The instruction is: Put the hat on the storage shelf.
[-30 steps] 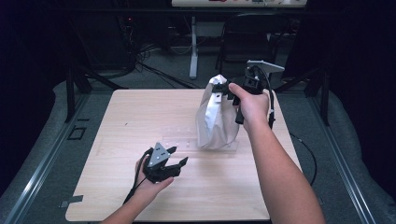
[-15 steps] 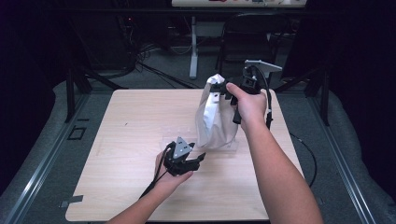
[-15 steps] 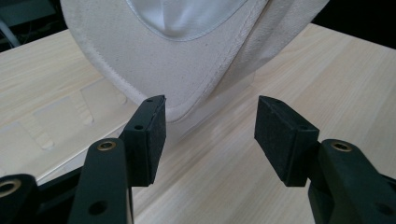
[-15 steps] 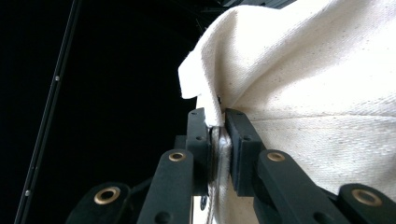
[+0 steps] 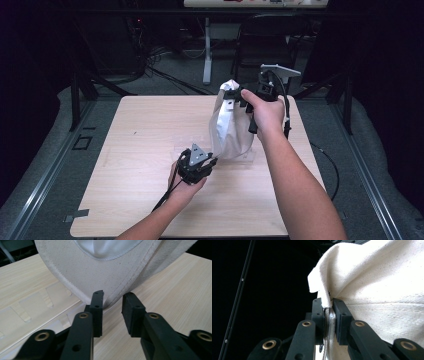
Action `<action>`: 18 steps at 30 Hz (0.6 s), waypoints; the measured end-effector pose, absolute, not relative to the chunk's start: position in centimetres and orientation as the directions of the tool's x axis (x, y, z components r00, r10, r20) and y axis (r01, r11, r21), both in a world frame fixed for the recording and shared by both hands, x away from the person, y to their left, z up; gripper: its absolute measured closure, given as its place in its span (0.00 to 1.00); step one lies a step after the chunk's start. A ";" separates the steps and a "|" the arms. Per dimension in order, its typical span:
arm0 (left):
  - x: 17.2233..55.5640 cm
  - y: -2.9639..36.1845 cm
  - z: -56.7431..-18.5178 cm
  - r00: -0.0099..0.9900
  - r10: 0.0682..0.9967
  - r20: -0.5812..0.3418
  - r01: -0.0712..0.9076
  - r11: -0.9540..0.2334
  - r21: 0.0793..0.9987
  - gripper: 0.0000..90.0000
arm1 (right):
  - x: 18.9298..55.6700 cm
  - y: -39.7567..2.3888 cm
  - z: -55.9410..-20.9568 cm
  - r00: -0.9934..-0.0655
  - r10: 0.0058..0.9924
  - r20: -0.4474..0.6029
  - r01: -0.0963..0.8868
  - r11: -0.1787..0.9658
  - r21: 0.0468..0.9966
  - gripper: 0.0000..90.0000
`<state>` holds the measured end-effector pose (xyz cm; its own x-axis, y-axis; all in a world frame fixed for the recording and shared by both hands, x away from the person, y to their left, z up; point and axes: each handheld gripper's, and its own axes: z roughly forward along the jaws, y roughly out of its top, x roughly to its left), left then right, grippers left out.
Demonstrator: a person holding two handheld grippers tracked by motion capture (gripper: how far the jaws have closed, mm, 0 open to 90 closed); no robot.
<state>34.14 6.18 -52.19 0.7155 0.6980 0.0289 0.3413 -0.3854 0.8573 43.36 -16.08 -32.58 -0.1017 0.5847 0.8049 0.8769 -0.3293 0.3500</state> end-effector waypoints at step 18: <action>35.4 8.2 -51.9 0.758 0.651 -0.047 0.352 -0.347 0.869 0.91 | 43.6 -15.2 -32.5 -0.119 0.598 0.793 0.877 -0.311 0.366 0.90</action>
